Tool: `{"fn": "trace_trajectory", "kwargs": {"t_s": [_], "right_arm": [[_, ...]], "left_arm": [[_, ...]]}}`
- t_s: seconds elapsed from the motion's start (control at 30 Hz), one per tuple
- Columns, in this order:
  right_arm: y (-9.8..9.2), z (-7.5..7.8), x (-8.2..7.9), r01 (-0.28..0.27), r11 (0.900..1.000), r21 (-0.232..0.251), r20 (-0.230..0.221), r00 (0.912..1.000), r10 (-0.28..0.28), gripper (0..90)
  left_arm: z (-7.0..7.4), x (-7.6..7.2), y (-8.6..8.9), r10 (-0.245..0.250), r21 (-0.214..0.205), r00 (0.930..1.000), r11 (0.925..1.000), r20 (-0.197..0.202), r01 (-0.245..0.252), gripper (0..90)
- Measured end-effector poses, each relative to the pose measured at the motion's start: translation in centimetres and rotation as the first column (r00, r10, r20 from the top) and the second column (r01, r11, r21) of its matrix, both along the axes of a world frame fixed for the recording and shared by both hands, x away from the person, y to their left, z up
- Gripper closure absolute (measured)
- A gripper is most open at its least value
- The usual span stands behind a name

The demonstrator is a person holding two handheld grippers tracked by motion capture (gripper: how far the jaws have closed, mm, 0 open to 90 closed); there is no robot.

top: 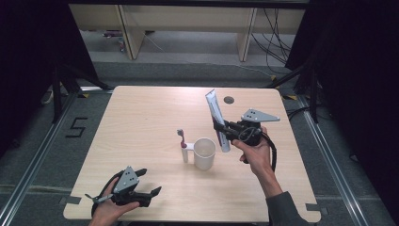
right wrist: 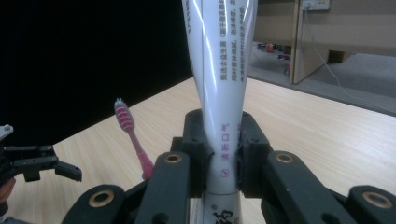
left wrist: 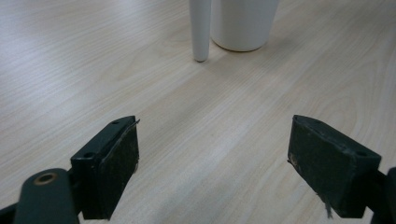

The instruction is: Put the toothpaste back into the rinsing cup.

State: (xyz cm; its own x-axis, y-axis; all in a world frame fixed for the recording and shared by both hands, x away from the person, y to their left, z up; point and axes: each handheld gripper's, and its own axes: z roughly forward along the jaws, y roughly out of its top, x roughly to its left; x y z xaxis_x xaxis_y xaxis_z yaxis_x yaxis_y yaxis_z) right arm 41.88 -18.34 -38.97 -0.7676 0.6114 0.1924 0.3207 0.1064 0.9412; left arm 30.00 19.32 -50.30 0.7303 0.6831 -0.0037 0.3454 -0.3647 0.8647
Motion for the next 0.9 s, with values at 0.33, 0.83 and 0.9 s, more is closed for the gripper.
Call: {"fn": "trace_trajectory", "kwargs": {"t_s": [0.33, 0.83, 0.9], "right_arm": [[2.2, -0.9, 0.8, -0.016, 0.9987, 0.048, -0.002, 0.9999, 0.016, 77.2], [4.2, -3.8, 0.9, -0.029, 0.9991, 0.032, -0.016, 0.9994, 0.030, 77.2], [4.2, -4.2, 1.0, -0.045, 0.9989, 0.015, -0.008, 0.9989, 0.045, 77.2]], "left_arm": [[0.0, 0.0, -0.1, -0.004, -0.018, 1.0000, 0.9998, 0.002, 0.004, 16.1], [0.0, 0.0, 0.0, -0.008, -0.013, 1.0000, 0.9999, 0.000, 0.008, 16.1], [0.0, 0.0, 0.0, -0.009, -0.012, 1.0000, 0.9999, 0.001, 0.009, 16.1]]}}
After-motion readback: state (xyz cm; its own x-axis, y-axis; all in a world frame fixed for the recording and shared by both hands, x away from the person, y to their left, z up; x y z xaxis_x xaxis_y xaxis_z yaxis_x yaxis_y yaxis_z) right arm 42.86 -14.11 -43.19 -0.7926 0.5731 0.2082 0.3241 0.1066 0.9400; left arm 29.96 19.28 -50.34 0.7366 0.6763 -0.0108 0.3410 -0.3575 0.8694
